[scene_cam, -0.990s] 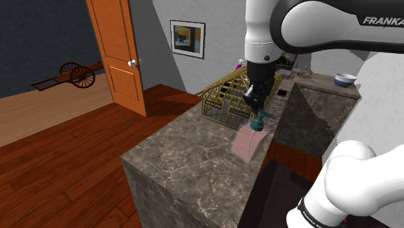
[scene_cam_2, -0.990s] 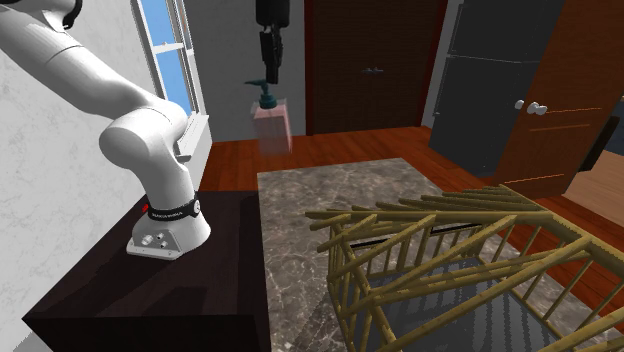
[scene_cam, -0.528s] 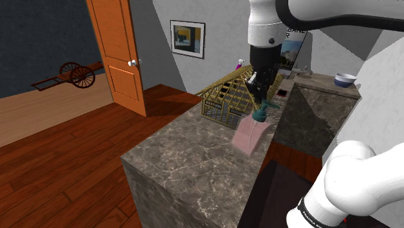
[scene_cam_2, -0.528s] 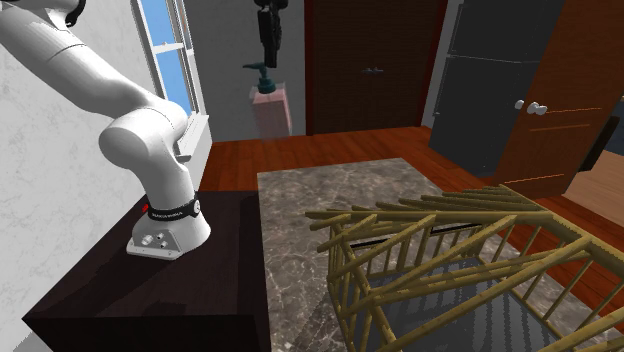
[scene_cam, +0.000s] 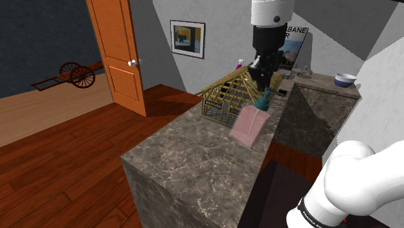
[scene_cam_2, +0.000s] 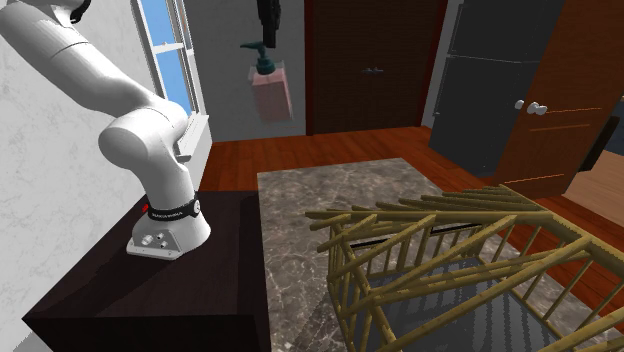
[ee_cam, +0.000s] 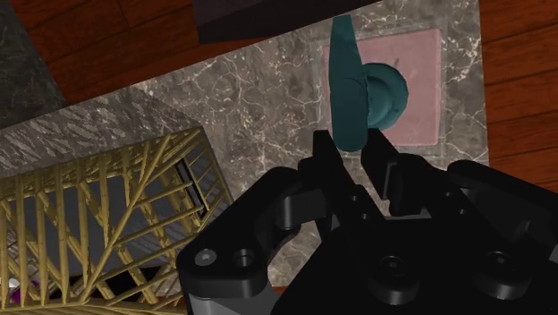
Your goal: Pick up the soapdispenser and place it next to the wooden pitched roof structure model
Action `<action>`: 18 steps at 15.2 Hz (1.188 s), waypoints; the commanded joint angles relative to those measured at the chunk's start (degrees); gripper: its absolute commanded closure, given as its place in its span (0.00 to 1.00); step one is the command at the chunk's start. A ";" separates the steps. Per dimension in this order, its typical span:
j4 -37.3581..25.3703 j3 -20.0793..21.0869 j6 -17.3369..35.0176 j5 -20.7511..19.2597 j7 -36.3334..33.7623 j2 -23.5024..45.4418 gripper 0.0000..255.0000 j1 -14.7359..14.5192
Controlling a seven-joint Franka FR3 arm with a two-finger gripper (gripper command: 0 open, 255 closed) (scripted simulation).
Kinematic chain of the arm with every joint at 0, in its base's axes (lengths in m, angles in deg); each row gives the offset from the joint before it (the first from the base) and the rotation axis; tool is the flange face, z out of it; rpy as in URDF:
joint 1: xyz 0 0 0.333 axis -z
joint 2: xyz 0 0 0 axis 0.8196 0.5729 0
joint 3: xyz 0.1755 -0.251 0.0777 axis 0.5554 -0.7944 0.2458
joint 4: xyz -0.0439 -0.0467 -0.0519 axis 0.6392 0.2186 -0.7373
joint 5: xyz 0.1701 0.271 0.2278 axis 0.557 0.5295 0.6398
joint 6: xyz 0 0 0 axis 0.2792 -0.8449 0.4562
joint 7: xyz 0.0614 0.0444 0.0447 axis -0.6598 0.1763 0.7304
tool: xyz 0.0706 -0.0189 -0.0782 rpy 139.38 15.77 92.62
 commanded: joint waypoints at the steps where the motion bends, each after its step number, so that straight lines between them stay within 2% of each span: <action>1: -2.20 -0.05 -1.50 -0.20 0.25 0.68 1.00 0.15; 15: -18.67 0.53 -11.47 -1.56 1.30 7.17 1.00 1.23; 18: -18.69 -2.78 -9.93 -3.88 5.58 8.22 1.00 1.95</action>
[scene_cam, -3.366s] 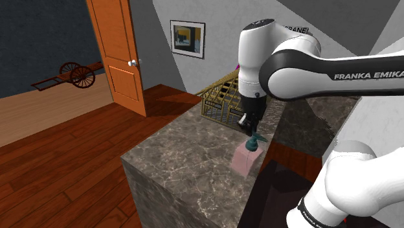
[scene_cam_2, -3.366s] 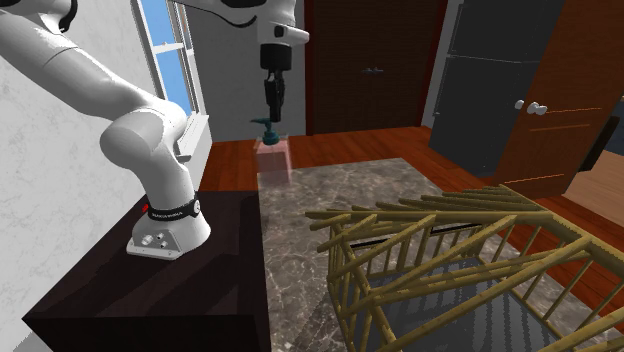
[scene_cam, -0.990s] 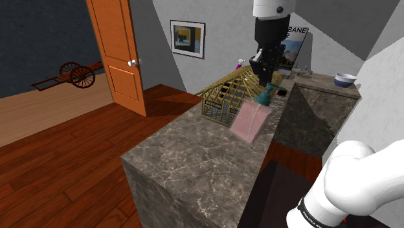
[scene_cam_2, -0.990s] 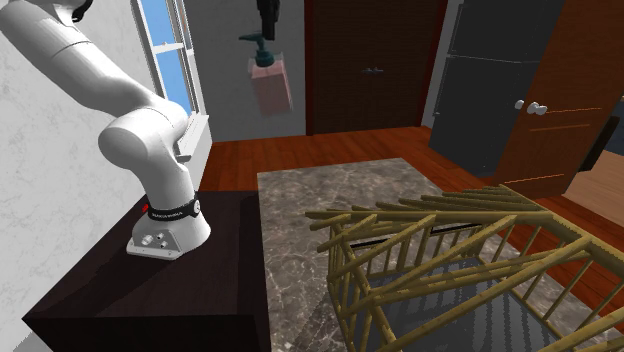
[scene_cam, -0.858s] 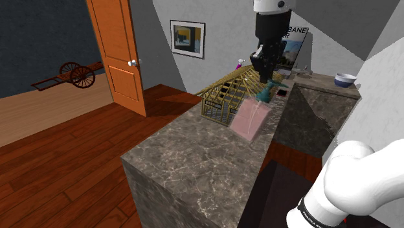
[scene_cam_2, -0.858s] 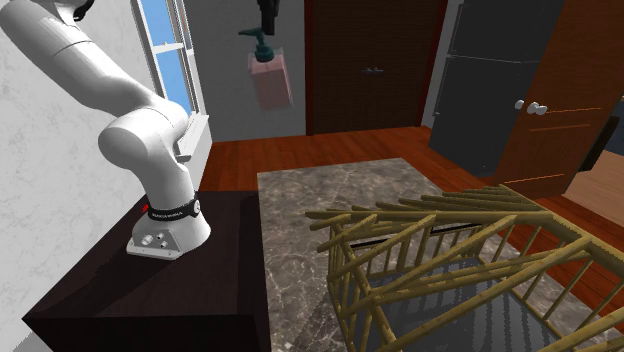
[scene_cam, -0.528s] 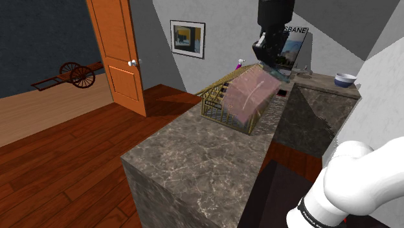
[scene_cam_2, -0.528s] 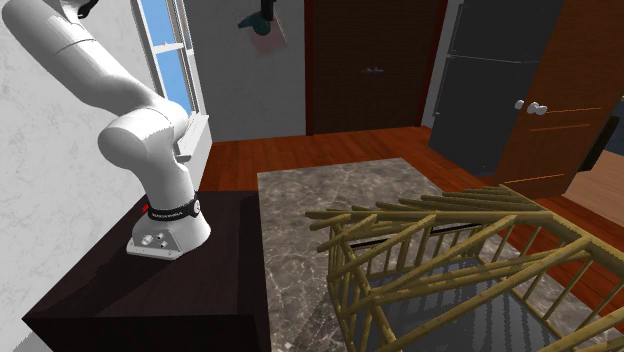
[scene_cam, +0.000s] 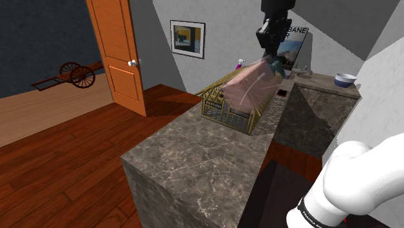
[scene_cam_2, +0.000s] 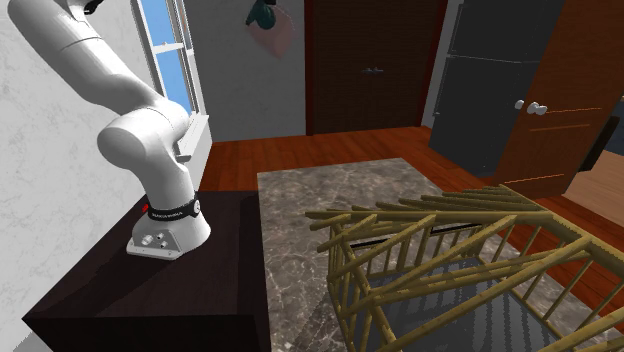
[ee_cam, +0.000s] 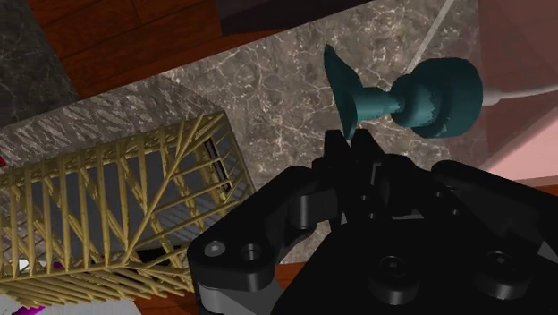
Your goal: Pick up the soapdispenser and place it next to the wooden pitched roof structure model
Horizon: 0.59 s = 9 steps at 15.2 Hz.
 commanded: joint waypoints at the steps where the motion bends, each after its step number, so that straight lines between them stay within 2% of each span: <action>1: -0.87 -2.08 0.64 -1.54 2.84 1.14 1.00 0.54; 9: -4.45 -10.25 4.90 -6.27 13.59 6.92 1.00 3.01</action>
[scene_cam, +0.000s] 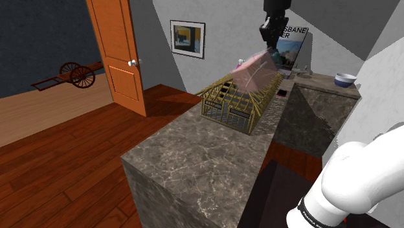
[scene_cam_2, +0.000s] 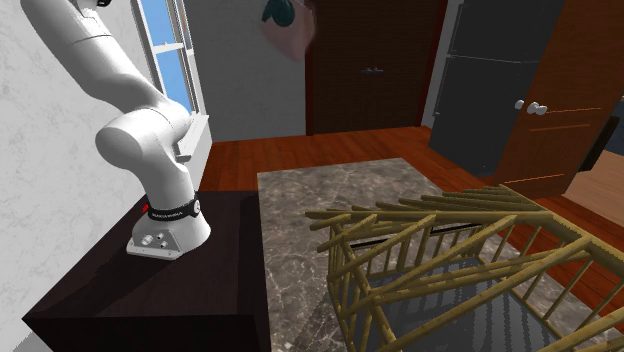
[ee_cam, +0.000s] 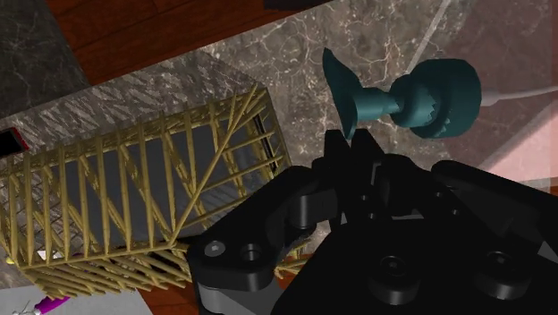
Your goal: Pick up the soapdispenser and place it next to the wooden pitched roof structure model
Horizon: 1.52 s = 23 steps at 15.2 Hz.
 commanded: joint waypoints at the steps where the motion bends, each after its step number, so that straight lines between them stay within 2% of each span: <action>1: -1.09 -1.89 1.31 -0.87 2.54 1.78 1.00 0.62; 8: -9.19 -8.67 4.45 -2.43 11.99 10.72 1.00 3.40; 23: 9.68 -8.94 16.49 -2.53 8.81 4.22 1.00 3.39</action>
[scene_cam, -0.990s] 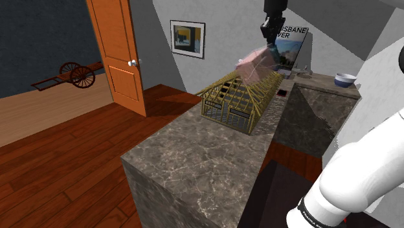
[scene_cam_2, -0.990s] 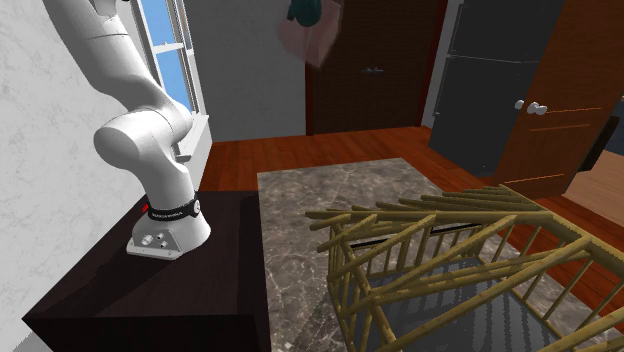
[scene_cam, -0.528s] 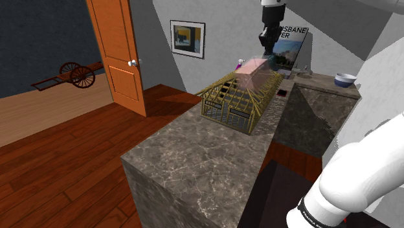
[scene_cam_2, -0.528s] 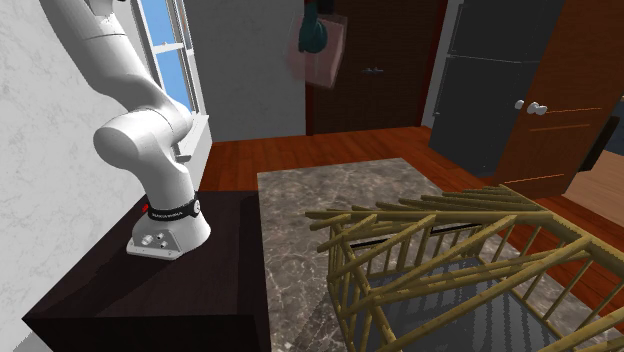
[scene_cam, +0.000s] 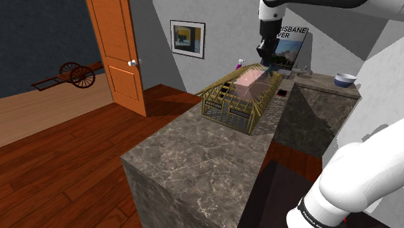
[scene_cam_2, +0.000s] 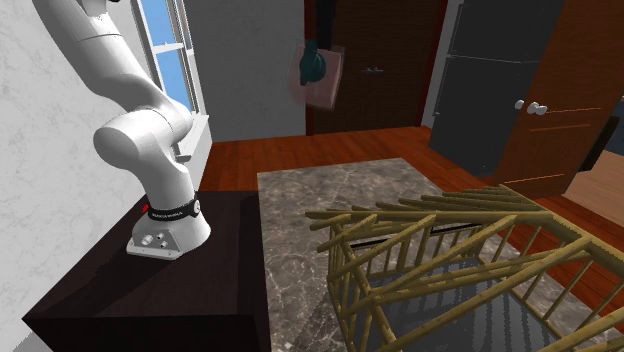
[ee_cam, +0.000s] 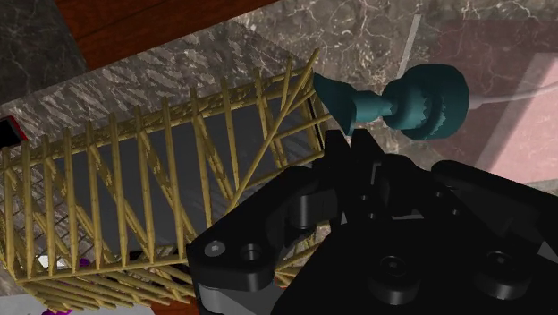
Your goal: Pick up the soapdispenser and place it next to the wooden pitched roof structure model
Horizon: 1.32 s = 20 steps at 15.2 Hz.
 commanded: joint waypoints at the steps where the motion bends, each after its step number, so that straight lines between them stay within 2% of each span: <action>1: 2.19 -0.05 1.60 -0.03 -0.41 -0.59 1.00 0.00; 20: 19.94 -0.87 15.66 -0.81 -3.61 -3.96 1.00 0.20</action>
